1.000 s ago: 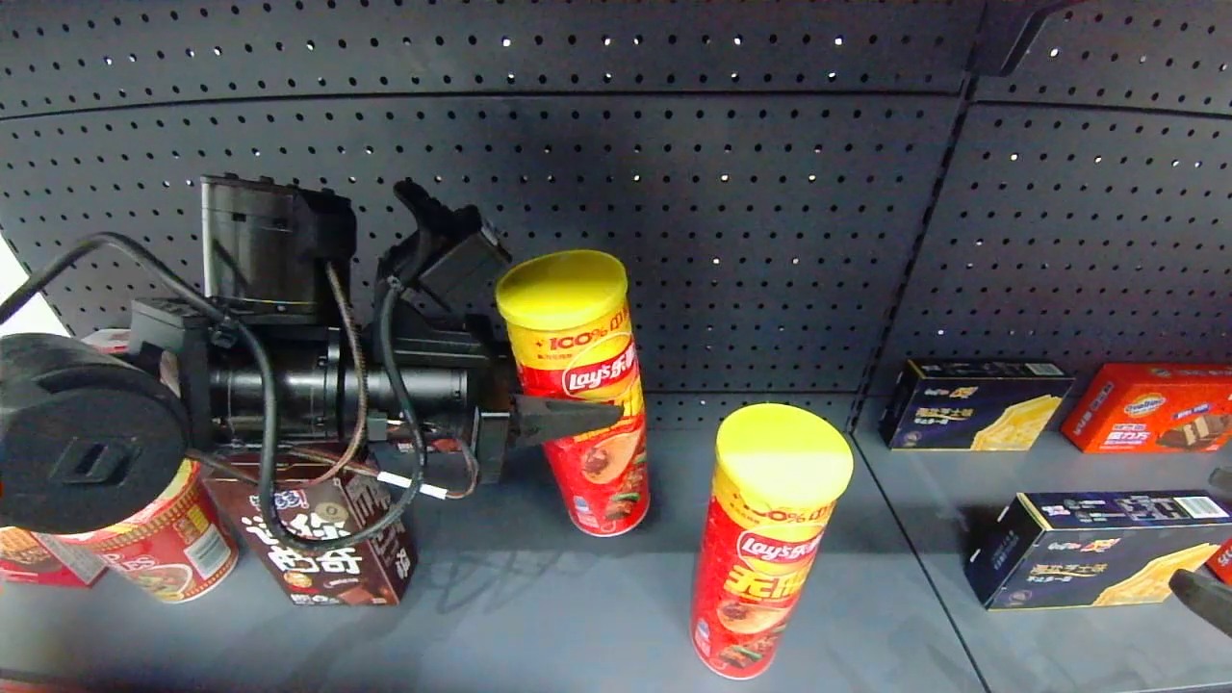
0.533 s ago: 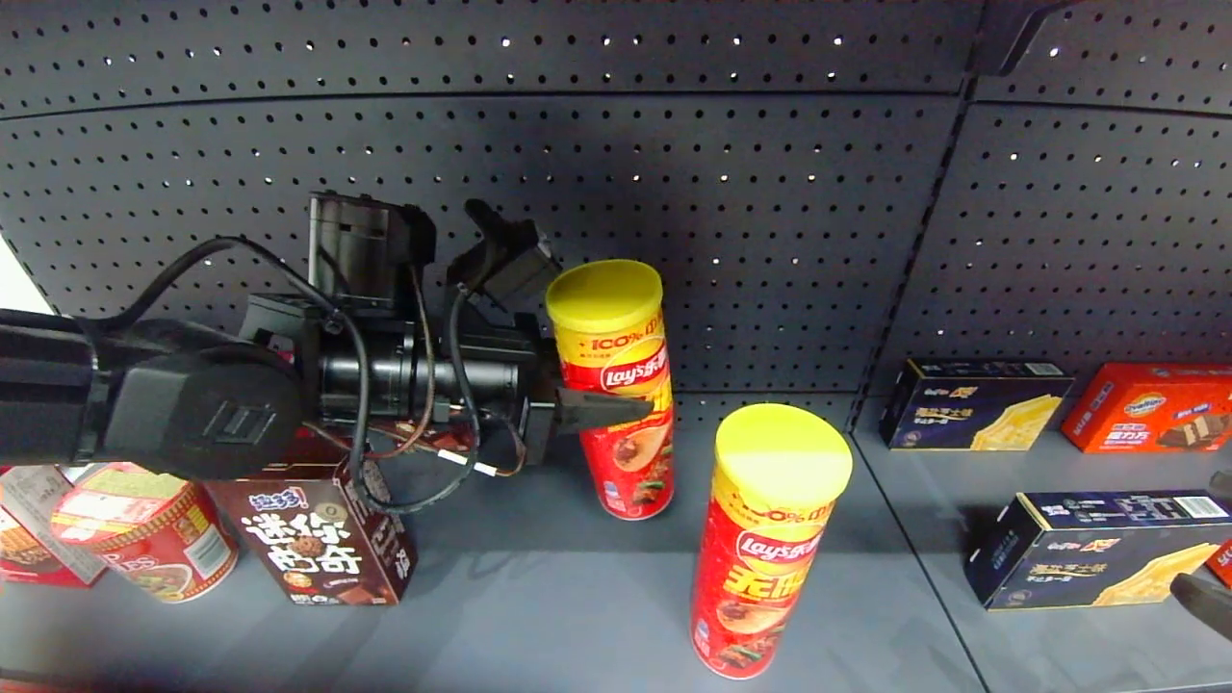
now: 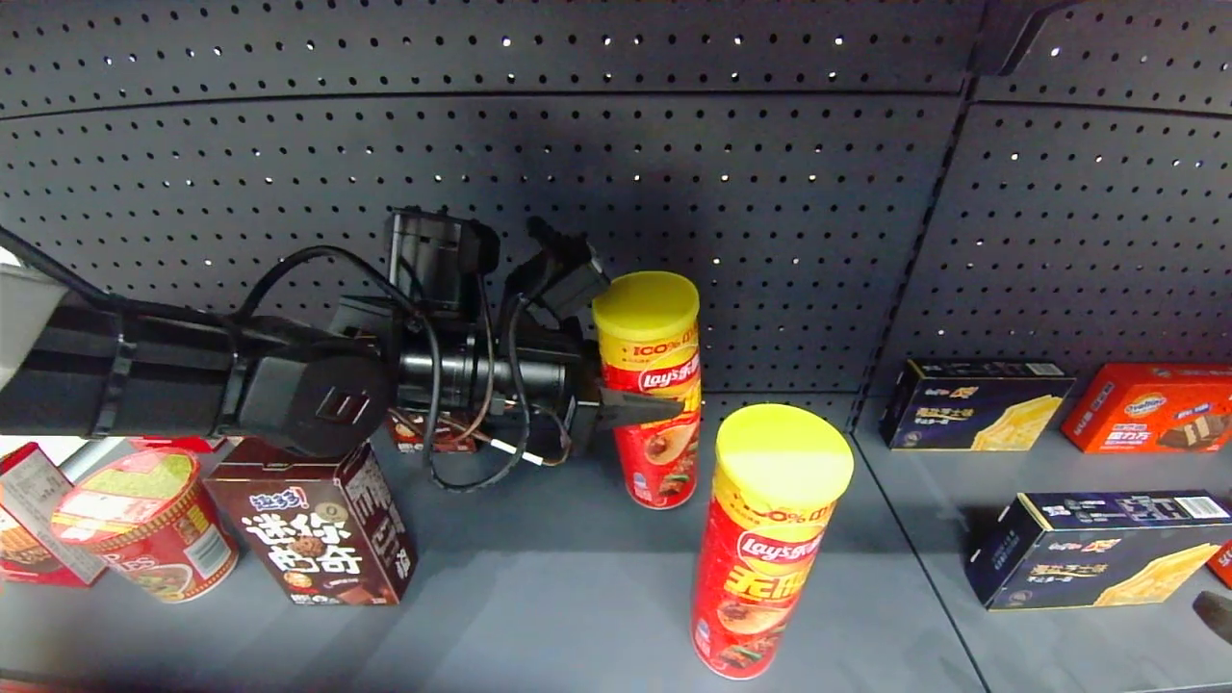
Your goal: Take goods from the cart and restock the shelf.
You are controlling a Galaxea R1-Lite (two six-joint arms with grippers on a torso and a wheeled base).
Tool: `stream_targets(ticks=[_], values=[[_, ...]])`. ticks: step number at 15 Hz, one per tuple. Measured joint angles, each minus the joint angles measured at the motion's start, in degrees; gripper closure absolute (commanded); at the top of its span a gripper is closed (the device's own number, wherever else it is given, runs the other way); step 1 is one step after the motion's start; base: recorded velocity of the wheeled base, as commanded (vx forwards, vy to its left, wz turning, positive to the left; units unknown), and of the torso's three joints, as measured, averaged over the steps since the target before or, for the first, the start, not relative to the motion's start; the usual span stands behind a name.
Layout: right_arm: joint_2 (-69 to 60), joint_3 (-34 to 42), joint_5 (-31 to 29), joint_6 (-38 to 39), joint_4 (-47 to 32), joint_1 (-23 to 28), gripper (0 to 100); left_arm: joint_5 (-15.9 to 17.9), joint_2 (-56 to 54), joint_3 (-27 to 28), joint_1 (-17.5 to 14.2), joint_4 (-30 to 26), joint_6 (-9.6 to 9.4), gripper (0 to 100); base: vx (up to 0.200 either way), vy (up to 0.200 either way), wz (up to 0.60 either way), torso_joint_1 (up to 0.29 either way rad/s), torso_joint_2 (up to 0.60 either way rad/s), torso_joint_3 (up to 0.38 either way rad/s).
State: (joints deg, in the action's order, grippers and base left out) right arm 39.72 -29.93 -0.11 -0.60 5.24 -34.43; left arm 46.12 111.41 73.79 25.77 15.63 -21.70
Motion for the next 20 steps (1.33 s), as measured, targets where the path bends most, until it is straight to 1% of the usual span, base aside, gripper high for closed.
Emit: stream_targets(ticks=[4,9,10,13,20], values=[[-0.3,0.3,0.0,0.0,0.1,0.0,0,0.0,2.7,2.5,0.1,0.0,-0.02,100,0.000,0.000,0.00,0.000,0.00,0.000],[-0.6,0.7,-0.1,0.0,0.1,-0.1,0,0.0,6.3,6.5,1.1,-0.2,0.06,100,0.000,0.000,0.00,0.000,0.00,0.000],[-0.7,0.7,-0.2,0.0,0.1,0.0,0,0.0,6.7,6.9,1.3,-0.2,0.06,0,0.000,0.000,0.00,0.000,0.00,0.000],[-1.3,1.1,-0.2,0.0,0.0,0.1,0,0.0,7.3,7.2,1.4,-0.2,0.16,0,0.000,0.000,0.00,0.000,0.00,0.000],[-1.7,1.8,-0.3,-0.1,-0.1,0.1,0,-0.1,7.3,5.9,0.7,-0.3,0.16,0,0.000,0.000,0.00,0.000,0.00,0.000]])
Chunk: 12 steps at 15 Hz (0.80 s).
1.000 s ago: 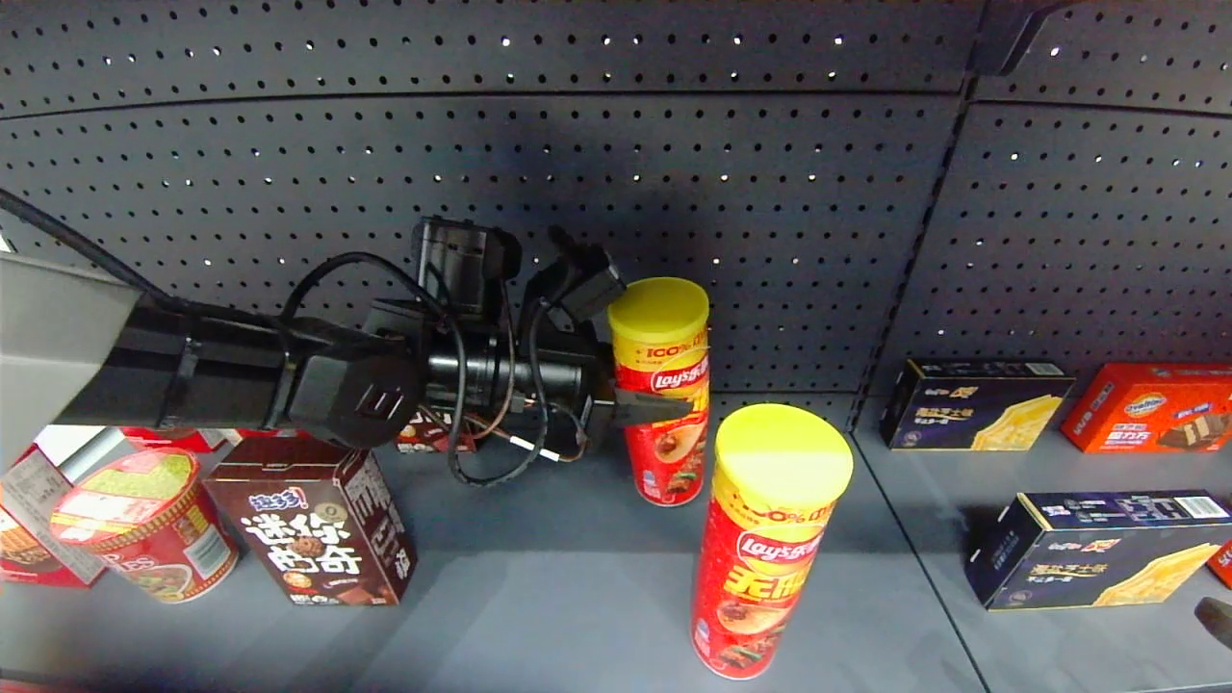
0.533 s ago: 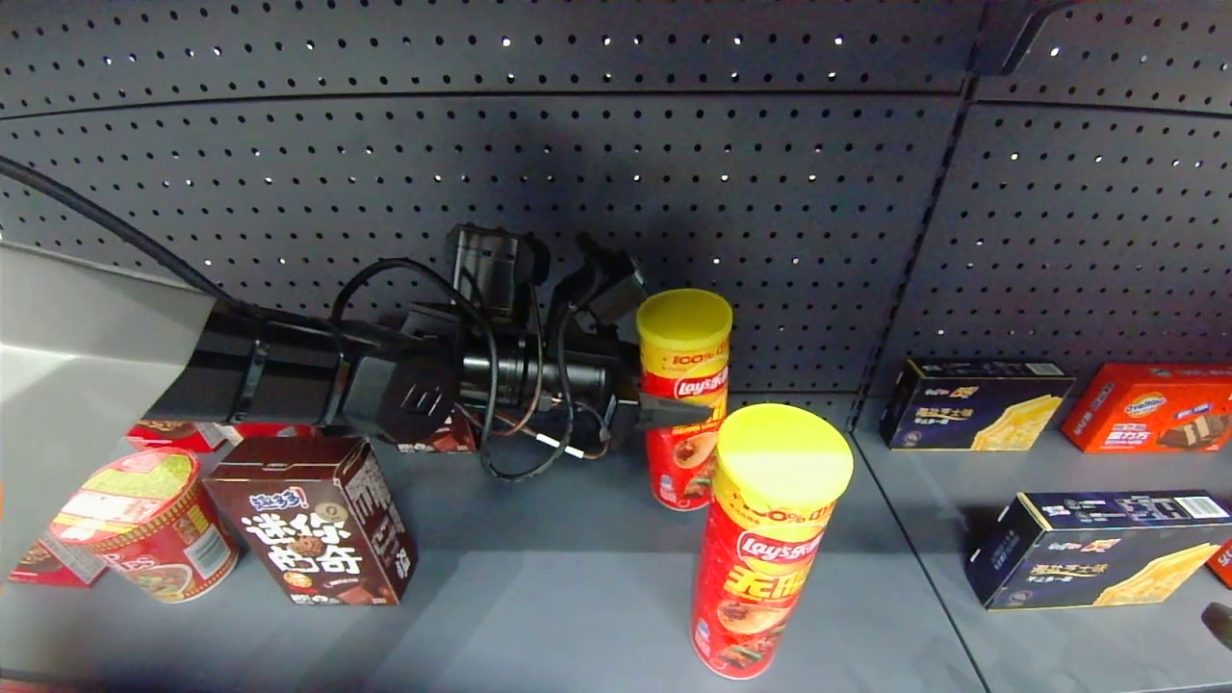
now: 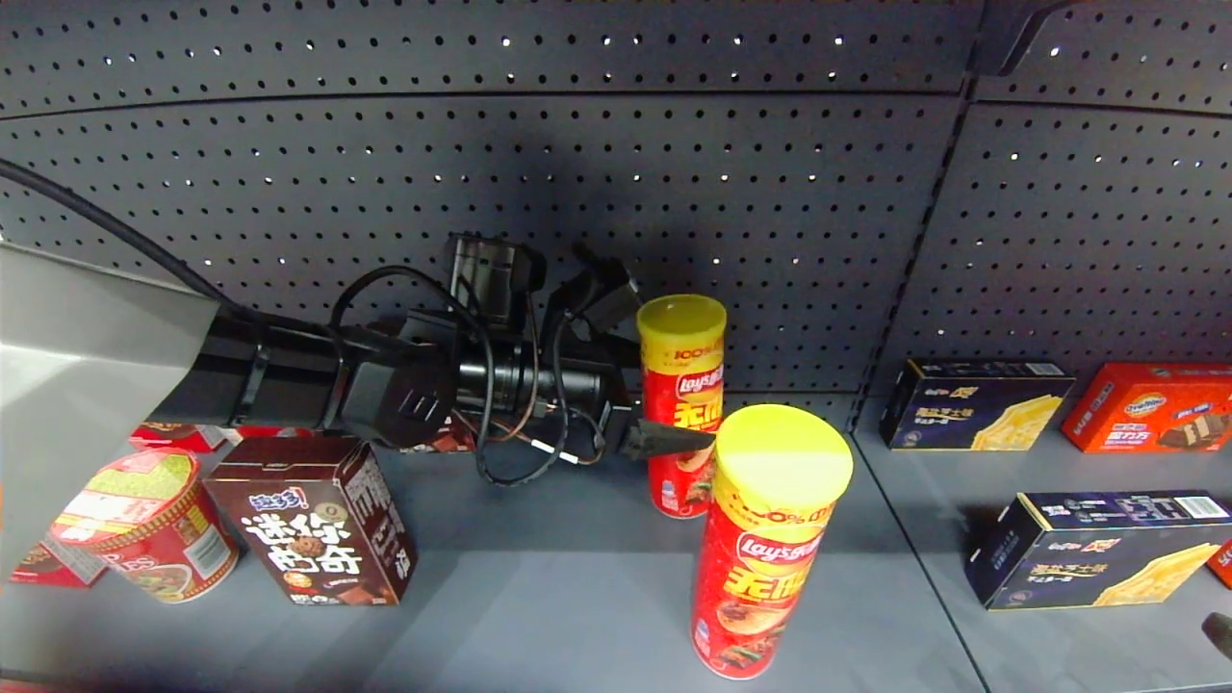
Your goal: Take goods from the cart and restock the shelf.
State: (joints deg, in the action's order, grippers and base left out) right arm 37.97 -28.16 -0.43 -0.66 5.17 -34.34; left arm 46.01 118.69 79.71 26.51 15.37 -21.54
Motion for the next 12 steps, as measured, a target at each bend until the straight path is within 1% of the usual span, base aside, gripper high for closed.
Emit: stream_targets(ticks=[4,6,9,12], values=[[-0.5,0.4,0.0,0.0,0.0,0.0,0,-0.7,-0.1,-0.9,-0.1,0.0,0.00,0,0.000,0.000,0.00,0.000,0.00,0.000],[-1.1,0.9,-0.1,0.0,-0.1,0.1,0,-2.1,-0.2,-2.1,-0.1,0.2,0.00,0,0.000,0.000,0.00,0.000,0.00,0.000],[-1.6,1.1,-0.1,0.0,-0.3,0.1,0,-2.5,-1.1,-4.9,-0.2,0.6,0.01,0,0.000,0.000,0.00,0.000,0.00,0.000],[-1.4,1.2,0.1,0.0,-0.3,0.1,0,-2.5,-3.1,-7.4,-1.5,0.7,-0.05,0,0.000,0.000,0.00,0.000,0.00,0.000]])
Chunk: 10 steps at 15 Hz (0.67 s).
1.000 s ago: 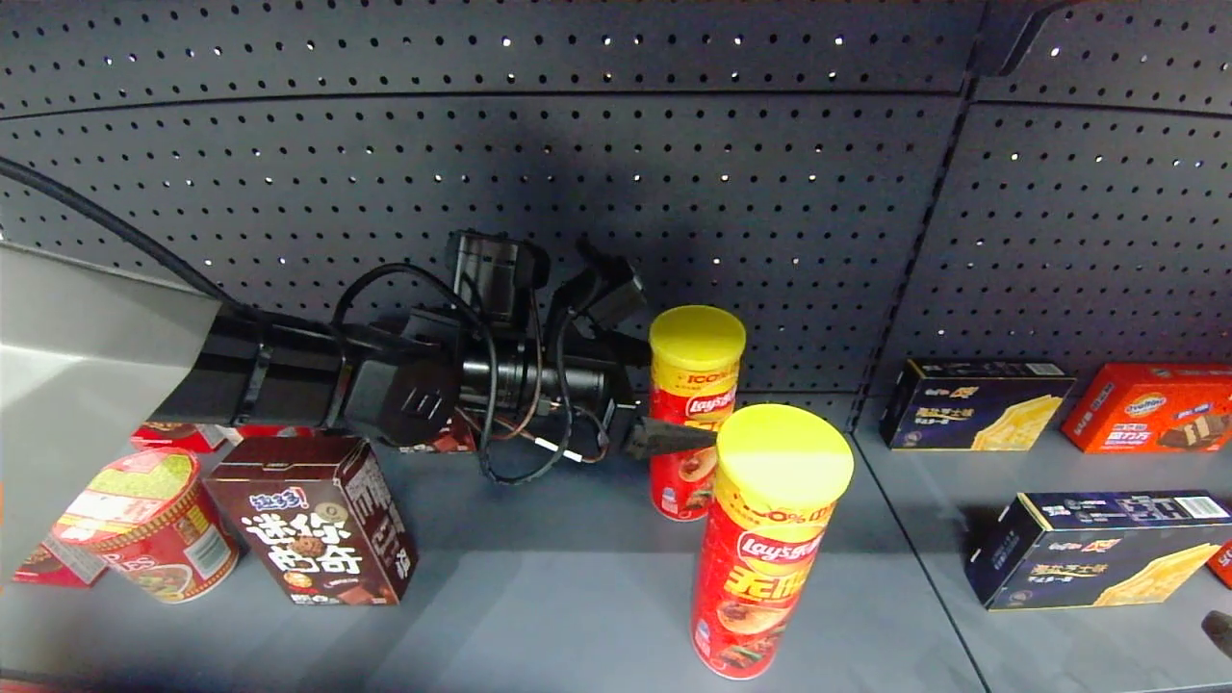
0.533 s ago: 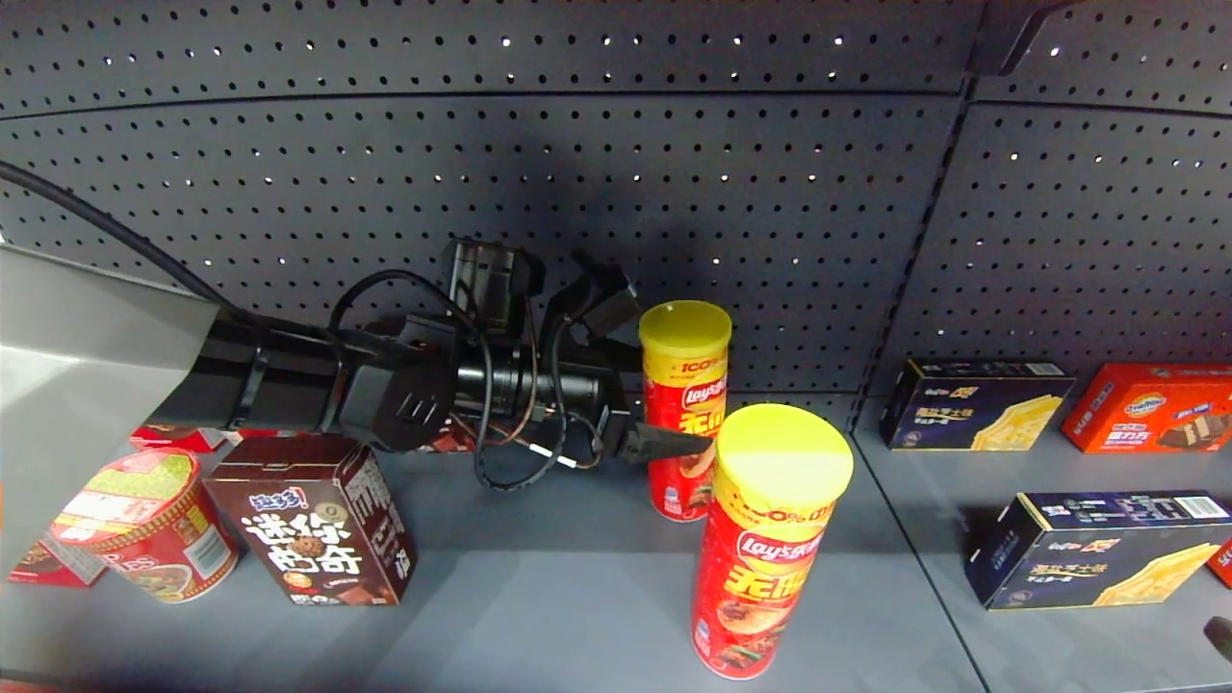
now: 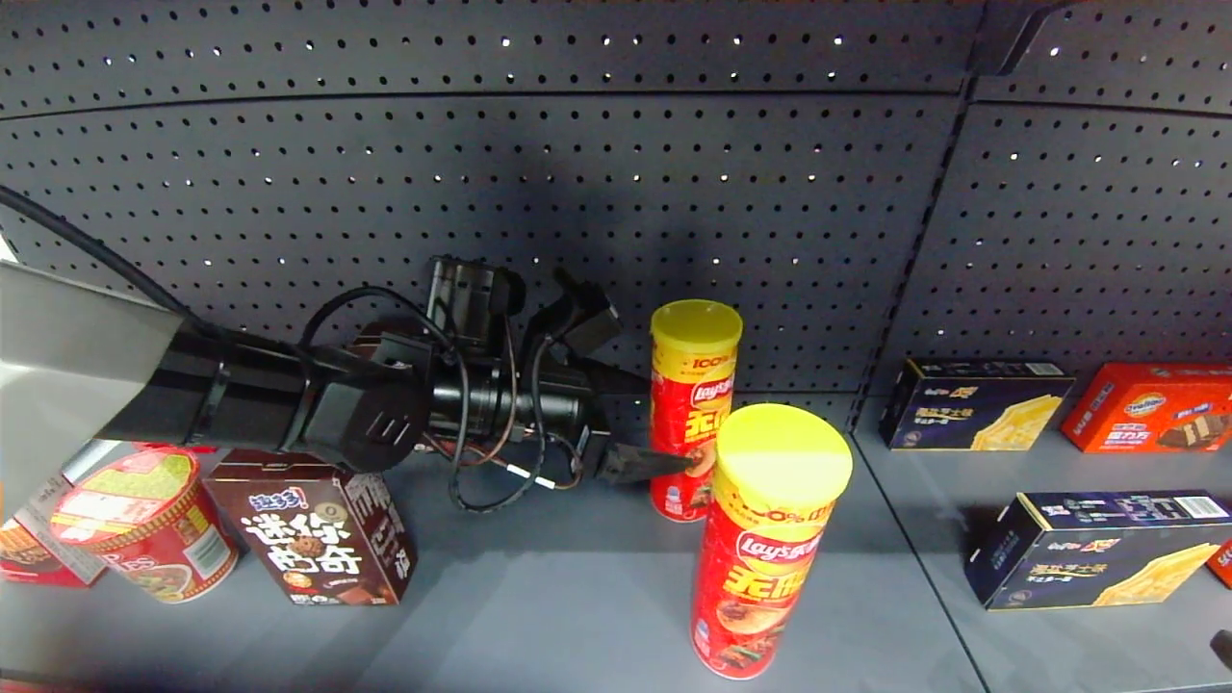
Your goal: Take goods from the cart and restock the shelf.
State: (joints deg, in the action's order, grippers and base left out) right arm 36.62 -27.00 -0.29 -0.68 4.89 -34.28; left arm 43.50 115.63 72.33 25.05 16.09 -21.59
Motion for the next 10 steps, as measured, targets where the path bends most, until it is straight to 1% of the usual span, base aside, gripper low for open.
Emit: stream_targets(ticks=[5,8,10], values=[[2.2,1.1,0.6,0.2,0.5,-0.1,0,0.1,-5.3,-6.7,-3.0,2.2,0.20,0,0.000,0.000,0.00,0.000,0.00,0.000],[2.4,2.8,0.6,0.4,0.5,-0.2,0,0.2,-8.1,-7.9,-3.9,2.1,0.44,0,0.000,0.000,0.00,0.000,0.00,0.000],[2.5,3.1,0.7,0.5,0.5,-0.2,0,0.2,-9.8,-8.1,-3.9,2.1,1.10,0,0.000,0.000,0.00,0.000,0.00,0.000]])
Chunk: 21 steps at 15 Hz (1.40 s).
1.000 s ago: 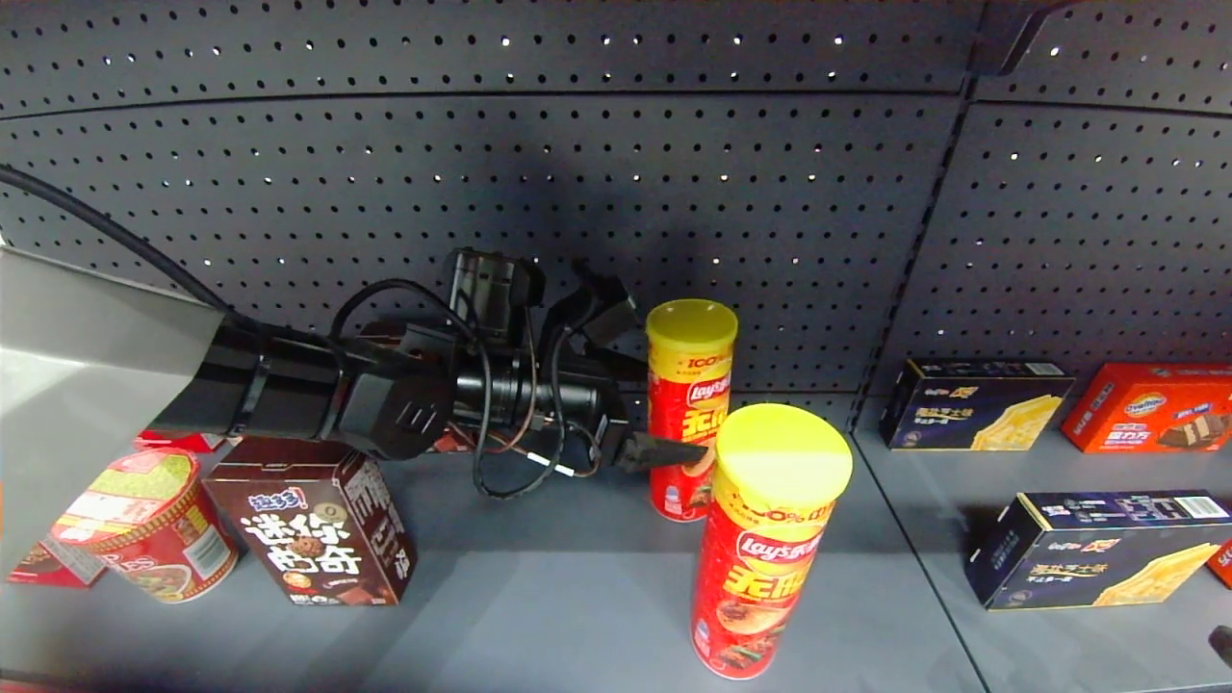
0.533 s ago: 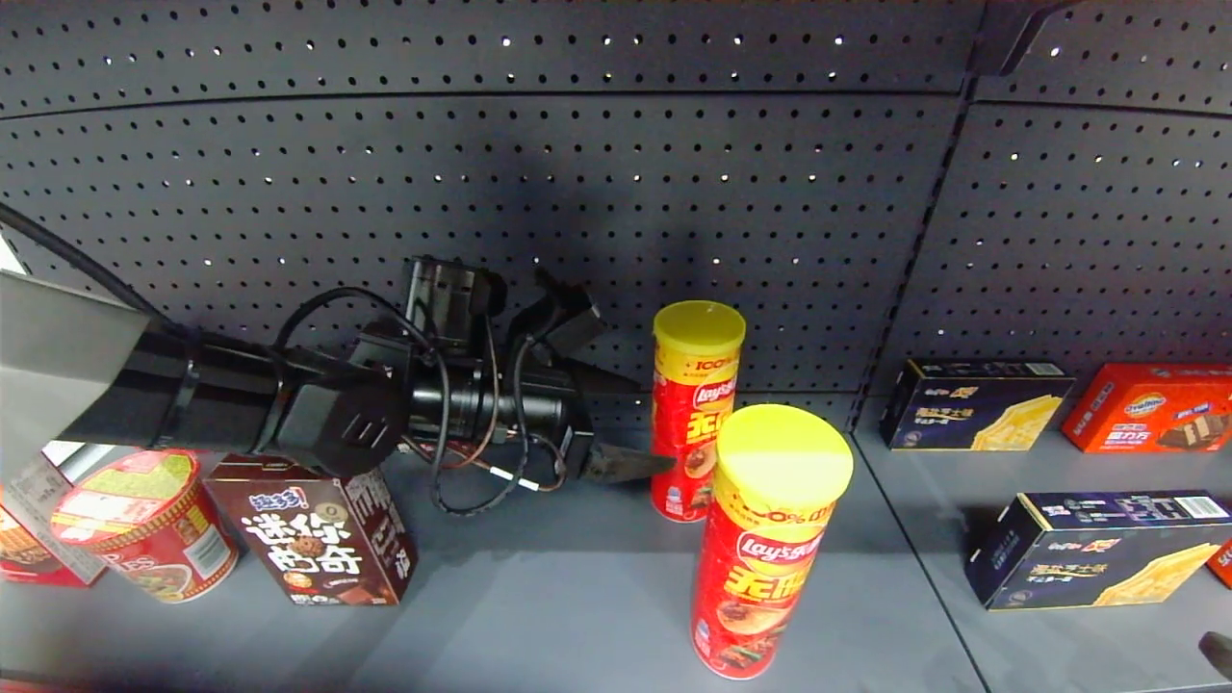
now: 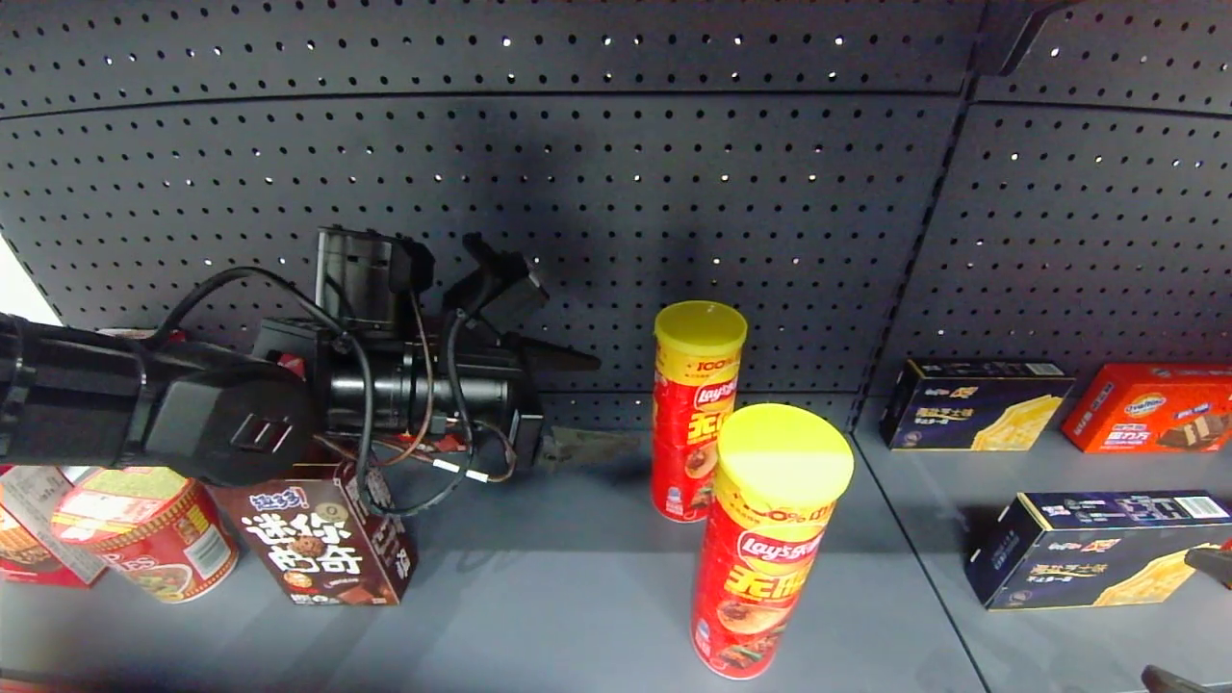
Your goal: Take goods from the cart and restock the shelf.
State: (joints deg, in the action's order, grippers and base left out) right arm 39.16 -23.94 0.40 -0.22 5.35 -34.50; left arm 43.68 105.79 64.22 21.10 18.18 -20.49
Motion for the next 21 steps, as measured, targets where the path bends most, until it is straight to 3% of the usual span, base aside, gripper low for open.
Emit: stream_targets(ticks=[8,13,18,21], values=[[5.5,-2.9,0.0,0.0,0.9,-0.4,0,-2.9,-8.2,-1.0,-0.2,-0.7,1.32,0,0.000,0.000,0.00,0.000,0.00,0.000],[10.8,-3.5,0.0,0.0,5.0,-1.3,0,-15.5,-15.1,-4.1,0.3,-1.2,1.10,0,0.000,0.000,0.00,0.000,0.00,0.000],[18.1,-6.2,-4.2,0.0,6.2,-3.6,0,-26.9,-26.6,-15.8,0.0,-1.2,1.87,0,0.000,0.000,0.00,0.000,0.00,0.000],[23.8,-6.8,-8.8,0.2,9.4,-3.5,0,-32.9,-29.9,-18.5,-0.2,-0.6,4.92,0,0.000,0.000,0.00,0.000,0.00,0.000]])
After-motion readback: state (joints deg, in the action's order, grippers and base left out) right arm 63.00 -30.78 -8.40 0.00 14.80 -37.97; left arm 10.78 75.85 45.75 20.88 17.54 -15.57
